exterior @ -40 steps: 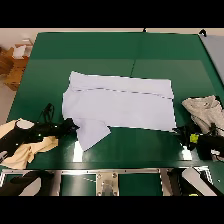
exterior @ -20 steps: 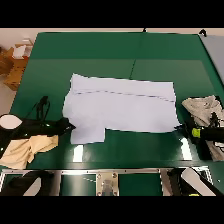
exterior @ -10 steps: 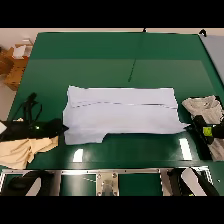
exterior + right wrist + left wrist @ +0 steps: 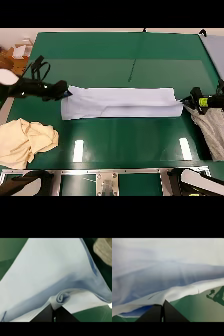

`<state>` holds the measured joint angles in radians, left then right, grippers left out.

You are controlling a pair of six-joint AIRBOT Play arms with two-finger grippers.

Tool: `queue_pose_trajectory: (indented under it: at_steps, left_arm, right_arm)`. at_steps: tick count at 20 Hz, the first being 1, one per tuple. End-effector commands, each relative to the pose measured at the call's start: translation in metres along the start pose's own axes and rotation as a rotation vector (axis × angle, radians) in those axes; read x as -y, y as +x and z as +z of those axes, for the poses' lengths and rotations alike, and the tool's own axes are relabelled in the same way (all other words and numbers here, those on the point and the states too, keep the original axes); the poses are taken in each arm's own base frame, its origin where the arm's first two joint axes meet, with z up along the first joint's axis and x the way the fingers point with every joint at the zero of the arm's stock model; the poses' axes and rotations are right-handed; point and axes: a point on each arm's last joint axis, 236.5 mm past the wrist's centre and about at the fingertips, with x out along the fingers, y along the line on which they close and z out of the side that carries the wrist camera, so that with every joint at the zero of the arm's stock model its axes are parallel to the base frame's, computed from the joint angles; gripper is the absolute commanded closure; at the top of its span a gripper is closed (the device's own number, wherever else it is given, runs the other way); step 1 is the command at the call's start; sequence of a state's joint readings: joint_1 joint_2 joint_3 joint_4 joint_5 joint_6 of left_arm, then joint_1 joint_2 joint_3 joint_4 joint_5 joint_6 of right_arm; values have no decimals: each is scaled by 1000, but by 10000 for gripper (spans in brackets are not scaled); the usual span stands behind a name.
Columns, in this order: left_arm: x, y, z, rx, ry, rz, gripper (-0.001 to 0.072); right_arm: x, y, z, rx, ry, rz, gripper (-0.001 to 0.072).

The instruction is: Fold the shirts.

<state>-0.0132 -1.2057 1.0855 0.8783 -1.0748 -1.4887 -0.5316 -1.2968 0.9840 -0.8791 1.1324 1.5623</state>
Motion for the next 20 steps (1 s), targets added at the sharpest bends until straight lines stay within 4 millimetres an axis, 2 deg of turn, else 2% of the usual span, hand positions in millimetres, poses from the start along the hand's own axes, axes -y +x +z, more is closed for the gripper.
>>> queue_pose_trajectory:
  at_steps: [1, 3, 4, 5, 6, 7, 8, 9, 11, 12, 13, 14, 15, 17, 18, 19, 20]
  left_arm:
    - [-14, 38, 46, -5, 11, 11, 683]
    - [-28, 65, 61, -21, -12, 14, 682]
    - [-30, 78, 75, 2, 0, -7, 681]
    - [-30, 88, 93, 52, 0, -30, 680]
    - [-28, 94, 115, 118, -14, -55, 519]
    - [-24, 96, 133, 169, -37, -78, 212]
    - [-22, 93, 149, 221, -37, -83, 65]
    - [-21, 85, 162, 258, -28, -81, 18]
    - [-16, 62, 180, 288, -10, -98, 19]
    - [-14, 49, 186, 288, 0, -108, 20]
    - [-14, 40, 188, 279, 4, -116, 20]
    - [-14, 32, 187, 259, 4, -124, 46]
    - [-15, 27, 183, 235, 7, -132, 126]
    - [-15, 24, 175, 191, 7, -143, 359]
    - [-14, 25, 170, 172, 9, -148, 537]
    - [-13, 25, 167, 158, 12, -151, 674]
    - [-11, 26, 163, 144, 12, -157, 681]
  right_arm:
    - [-18, 39, 32, -43, -6, 26, 699]
    - [-25, 63, 51, -41, 1, 42, 699]
    - [-32, 74, 68, -6, 28, 76, 691]
    - [-42, 83, 88, 38, 74, 131, 614]
    - [-54, 91, 107, 65, 130, 199, 534]
    - [-63, 97, 119, 65, 157, 244, 431]
    - [-67, 100, 127, 56, 148, 259, 330]
    - [-69, 98, 134, 48, 127, 263, 264]
    - [-75, 79, 151, 86, 8, 279, 265]
    - [-76, 68, 153, 83, -65, 285, 265]
    - [-69, 58, 149, 54, -129, 269, 264]
    - [-54, 54, 140, 6, -168, 230, 262]
    - [-36, 53, 129, -54, -183, 184, 227]
    - [1, 53, 106, -159, -229, 93, 199]
    - [9, 55, 95, -200, -258, 81, 199]
    - [16, 58, 88, -226, -284, 78, 199]
    - [23, 61, 84, -243, -301, 66, 199]
